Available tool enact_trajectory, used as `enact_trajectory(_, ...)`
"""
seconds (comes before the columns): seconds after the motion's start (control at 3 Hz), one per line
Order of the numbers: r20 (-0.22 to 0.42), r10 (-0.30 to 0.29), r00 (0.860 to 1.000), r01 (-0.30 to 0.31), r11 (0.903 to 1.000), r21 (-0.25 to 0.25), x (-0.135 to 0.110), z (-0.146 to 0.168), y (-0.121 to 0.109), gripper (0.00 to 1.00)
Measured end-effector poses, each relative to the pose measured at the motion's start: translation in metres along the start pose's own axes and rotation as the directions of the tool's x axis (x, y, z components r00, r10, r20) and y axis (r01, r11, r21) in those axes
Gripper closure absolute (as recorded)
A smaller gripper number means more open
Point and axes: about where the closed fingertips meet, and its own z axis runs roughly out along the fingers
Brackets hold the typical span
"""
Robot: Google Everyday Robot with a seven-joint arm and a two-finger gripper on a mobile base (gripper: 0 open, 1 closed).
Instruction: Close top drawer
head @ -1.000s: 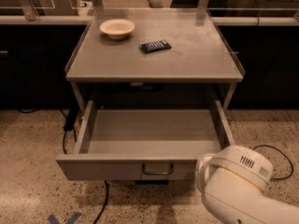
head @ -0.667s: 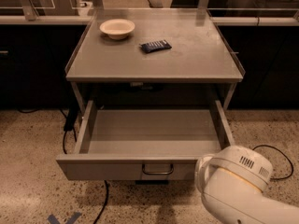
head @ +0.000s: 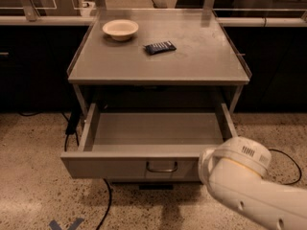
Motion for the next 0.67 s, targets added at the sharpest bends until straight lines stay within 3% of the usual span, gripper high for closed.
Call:
enact_trajectory(0.33, -0.012, -0.075, 0.997, 0.076, 0.9953, 0.060, -0.002, 0.020, -0.042, 1.00)
enact_trajectory(0.67, -0.056, -0.152, 0.987, 0.158, 0.9804, 0.118, -0.006, 0.034, -0.087, 1.00)
